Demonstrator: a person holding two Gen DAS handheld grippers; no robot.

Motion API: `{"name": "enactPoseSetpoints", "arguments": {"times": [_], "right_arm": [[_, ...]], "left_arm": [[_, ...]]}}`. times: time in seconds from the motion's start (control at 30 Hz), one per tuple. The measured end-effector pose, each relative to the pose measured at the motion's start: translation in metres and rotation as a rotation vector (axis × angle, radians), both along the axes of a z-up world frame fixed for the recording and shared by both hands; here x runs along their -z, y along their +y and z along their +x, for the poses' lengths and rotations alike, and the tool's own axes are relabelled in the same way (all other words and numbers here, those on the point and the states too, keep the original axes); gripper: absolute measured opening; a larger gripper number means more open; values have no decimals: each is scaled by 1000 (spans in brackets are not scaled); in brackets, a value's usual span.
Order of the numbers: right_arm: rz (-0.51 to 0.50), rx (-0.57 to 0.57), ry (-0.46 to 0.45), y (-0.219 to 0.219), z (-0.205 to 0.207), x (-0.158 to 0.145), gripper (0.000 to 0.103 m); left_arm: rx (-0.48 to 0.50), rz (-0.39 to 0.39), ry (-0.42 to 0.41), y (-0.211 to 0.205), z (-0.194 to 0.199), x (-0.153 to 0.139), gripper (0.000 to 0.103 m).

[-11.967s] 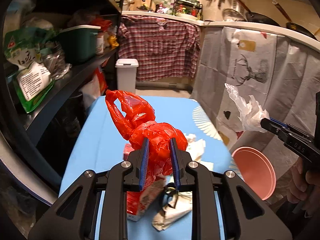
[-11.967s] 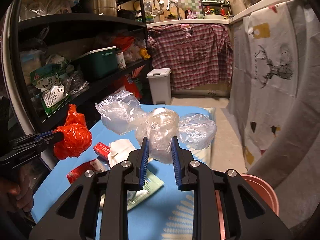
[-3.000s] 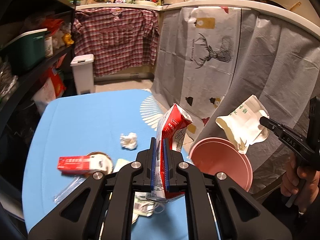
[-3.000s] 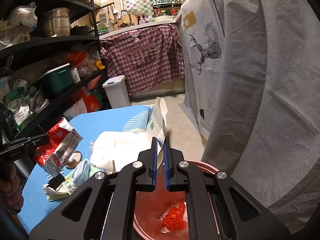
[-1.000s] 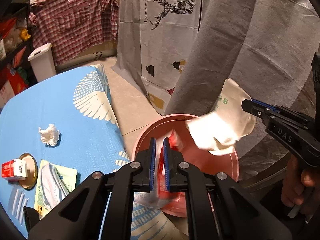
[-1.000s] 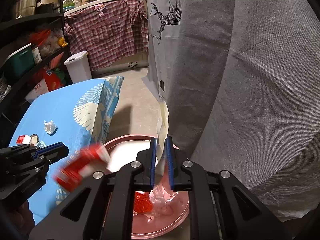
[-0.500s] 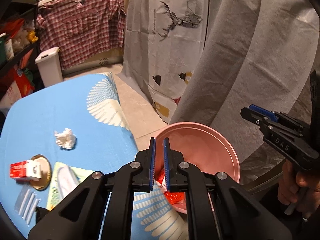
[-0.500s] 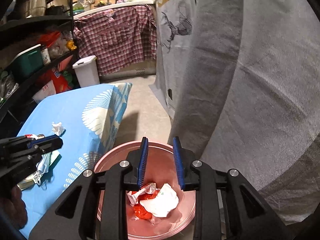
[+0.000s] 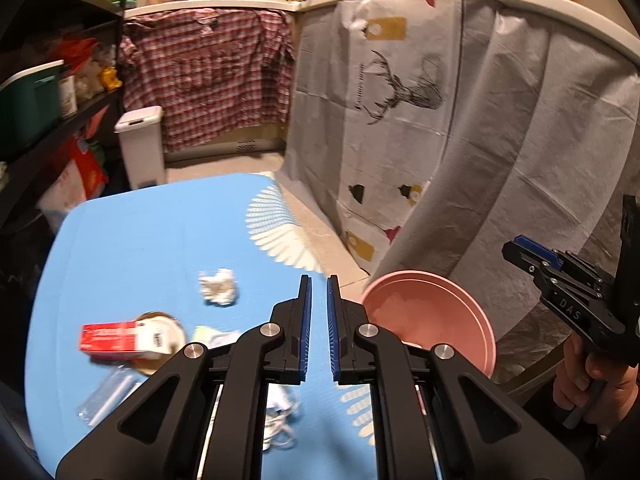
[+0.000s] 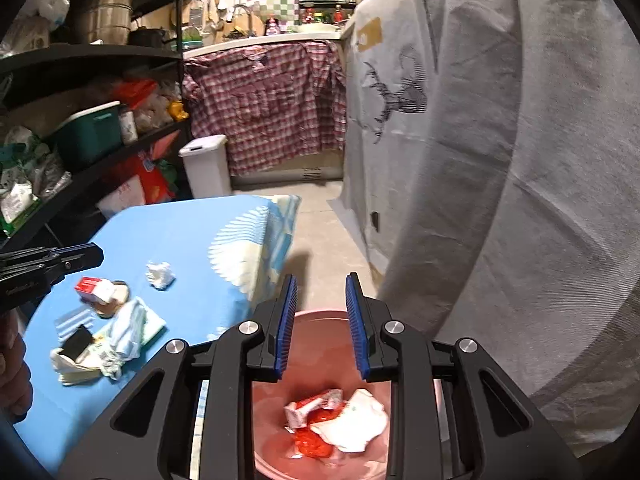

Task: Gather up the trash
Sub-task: 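Move the left tool back over the remaining trash on the table, then grasp the clear plastic straw packet with the left tool while the right tool grasps the blue face mask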

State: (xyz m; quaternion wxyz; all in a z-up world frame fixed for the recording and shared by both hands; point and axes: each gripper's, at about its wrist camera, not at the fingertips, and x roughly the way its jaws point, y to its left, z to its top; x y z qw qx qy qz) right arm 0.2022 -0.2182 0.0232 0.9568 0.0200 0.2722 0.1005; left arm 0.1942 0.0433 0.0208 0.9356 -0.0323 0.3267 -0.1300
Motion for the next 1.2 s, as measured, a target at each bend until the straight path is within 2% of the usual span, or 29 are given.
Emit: {"name": "enactPoseSetpoints", "arguments": {"times": [0.17,0.27,0.43,0.6,0.67,0.8,1.07,1.1,1.2], "right_arm": [[8,-83,-7,29,-3,-1,21],[12,-132,-13,45,-5,-1,21],[67,-188,5,63,-4,1,21],[115,-239,32,85,-1,5,21],[120,-265,42,97,-1,8,21],[103,-319,60,126,-2,17,21],[61,-378,116,167,7,40,24],[56,-381,129,170,10,44,26],[42,-387,162,177,16,53,33]], "left_arm": [[-46,-3,-7,38,-13,-10,8],[-65,33,-16,63,-24,-18,8],[-133,6,5,113,-34,-25,8],[-144,62,-15,143,-41,-22,8],[-142,71,-14,156,-43,-13,8],[-159,63,42,177,-42,20,8],[-122,40,102,195,-36,56,8],[-117,46,109,196,-35,61,9],[-95,49,141,197,-32,75,22]]}}
